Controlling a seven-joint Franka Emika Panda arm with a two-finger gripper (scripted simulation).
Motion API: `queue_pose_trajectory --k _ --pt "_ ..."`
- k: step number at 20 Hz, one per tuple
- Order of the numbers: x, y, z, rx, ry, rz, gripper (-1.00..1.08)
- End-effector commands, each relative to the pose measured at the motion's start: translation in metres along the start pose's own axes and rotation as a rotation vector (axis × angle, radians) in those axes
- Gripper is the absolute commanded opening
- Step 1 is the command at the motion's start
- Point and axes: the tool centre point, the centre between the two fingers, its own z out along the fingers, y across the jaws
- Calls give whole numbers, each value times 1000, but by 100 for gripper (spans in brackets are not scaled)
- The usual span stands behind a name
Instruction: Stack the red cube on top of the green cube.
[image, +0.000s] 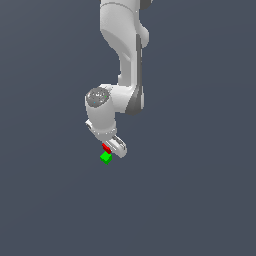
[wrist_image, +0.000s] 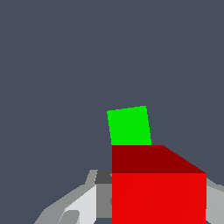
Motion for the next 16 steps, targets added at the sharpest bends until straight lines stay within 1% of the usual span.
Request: queue_pose_trajectory --k 1,6,12,13,16 --pt "11 -1 9 1 1 0 -100" --pt "25 -2 20 1 1 0 -100" --pt "30 -3 24 0 0 0 -100" --pt "30 -3 24 0 0 0 100" --pt "30 -3 24 0 0 0 100"
